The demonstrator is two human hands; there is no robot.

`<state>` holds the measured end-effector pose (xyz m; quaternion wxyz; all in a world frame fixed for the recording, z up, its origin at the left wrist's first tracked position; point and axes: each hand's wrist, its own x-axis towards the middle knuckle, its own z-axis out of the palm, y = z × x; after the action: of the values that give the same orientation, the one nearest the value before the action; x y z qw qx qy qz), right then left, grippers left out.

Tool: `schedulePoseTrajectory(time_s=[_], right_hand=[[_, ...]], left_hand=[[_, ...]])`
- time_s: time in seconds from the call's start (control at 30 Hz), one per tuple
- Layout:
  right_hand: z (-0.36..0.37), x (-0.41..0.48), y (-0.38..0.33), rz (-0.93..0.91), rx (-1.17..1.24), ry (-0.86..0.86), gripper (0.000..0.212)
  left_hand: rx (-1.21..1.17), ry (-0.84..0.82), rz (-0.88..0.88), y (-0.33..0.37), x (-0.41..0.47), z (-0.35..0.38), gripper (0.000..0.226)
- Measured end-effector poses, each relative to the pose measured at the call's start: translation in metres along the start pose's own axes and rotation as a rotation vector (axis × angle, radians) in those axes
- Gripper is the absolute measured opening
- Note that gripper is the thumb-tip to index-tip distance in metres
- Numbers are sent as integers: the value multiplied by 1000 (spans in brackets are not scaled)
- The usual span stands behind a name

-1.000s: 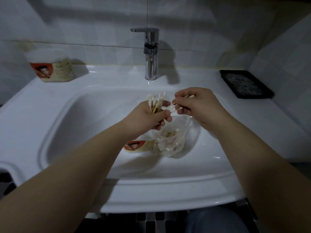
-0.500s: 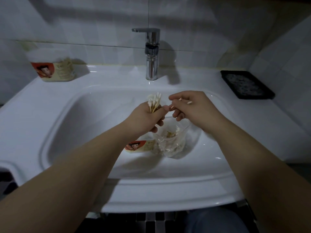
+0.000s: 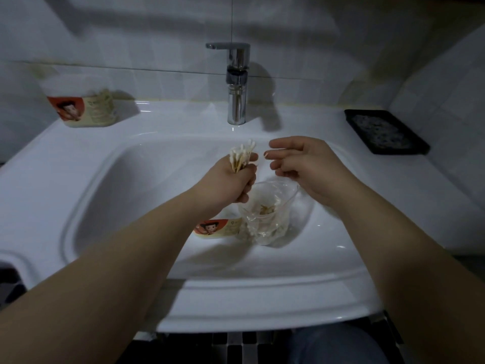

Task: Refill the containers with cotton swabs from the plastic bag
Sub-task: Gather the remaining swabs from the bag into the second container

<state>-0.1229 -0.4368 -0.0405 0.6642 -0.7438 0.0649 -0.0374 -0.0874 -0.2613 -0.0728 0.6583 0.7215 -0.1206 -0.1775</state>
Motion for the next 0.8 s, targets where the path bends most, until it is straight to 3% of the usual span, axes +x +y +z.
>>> schedulePoseTrajectory(time_s=[0.13,0.2,0.47,0.57,0.8], right_hand=[[0,-5,-6,19,144,-16,31],[3,-7,-8,66,155,-60,36],[8,-10,-4,165,33,-121,55],[8,-7,-1,127,-19,-109,46],[1,-2,2,-35,-29,58,24]], left_hand=[[18,76,2,-1,1,-3,17],[66,80,26,-1,0,-5,25],[-119,-145,-12,1,-8,0,21],[-101,-155,-8,1,-8,0,27],[-11,-112,-28,1,-5,-2,16]])
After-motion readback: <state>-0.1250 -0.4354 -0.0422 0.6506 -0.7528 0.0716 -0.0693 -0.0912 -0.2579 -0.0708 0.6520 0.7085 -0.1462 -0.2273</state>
